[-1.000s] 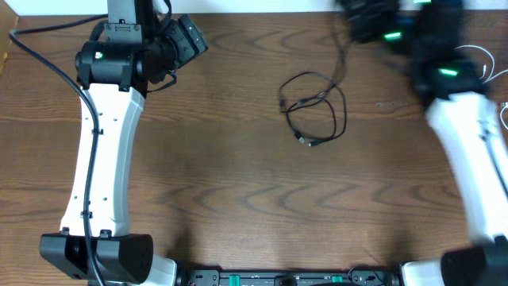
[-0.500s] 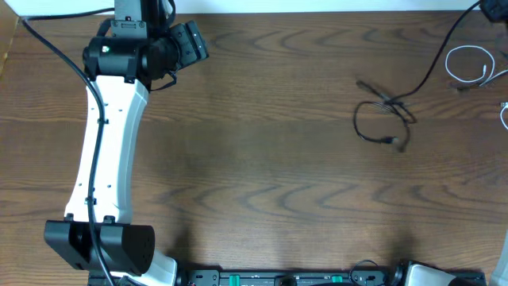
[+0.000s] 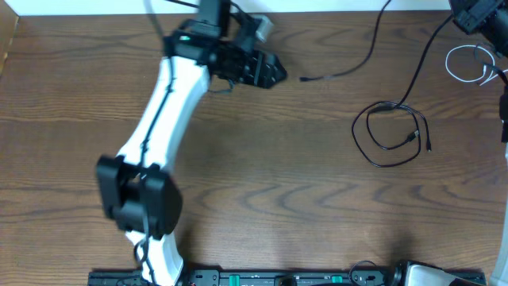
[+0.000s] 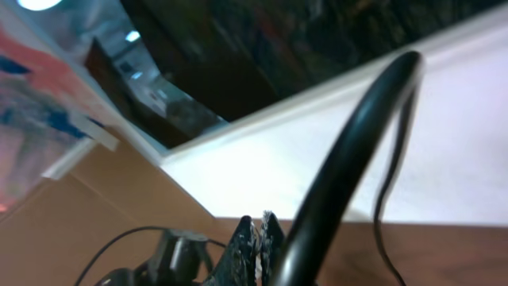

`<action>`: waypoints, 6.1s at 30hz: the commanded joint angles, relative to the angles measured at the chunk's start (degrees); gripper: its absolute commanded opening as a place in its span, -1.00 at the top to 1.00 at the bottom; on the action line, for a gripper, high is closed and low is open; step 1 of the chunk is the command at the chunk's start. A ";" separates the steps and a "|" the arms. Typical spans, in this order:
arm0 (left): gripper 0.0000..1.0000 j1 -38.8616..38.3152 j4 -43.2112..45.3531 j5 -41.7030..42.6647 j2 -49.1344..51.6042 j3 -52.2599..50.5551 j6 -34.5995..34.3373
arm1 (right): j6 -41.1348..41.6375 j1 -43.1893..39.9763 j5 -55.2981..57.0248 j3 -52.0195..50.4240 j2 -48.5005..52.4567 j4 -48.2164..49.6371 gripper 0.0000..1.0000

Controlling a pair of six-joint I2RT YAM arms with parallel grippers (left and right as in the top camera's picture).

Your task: Untangle cables

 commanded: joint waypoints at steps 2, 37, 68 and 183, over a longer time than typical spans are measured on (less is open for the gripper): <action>-0.55 -0.37 0.48 0.20 3.04 -0.09 5.84 | -10.69 -3.21 8.09 0.87 -0.76 -10.67 0.98; -0.59 2.01 1.70 -15.74 3.04 -0.13 5.64 | -16.83 -31.61 47.93 -0.17 20.09 -30.82 -0.77; -0.87 10.12 -2.03 -21.92 3.04 -0.13 -9.55 | -38.86 7.72 31.85 -2.78 17.09 -41.48 -0.99; -0.89 18.51 -9.07 -25.18 -17.14 -0.57 -11.10 | -28.57 14.91 39.39 30.10 26.27 -63.67 -0.99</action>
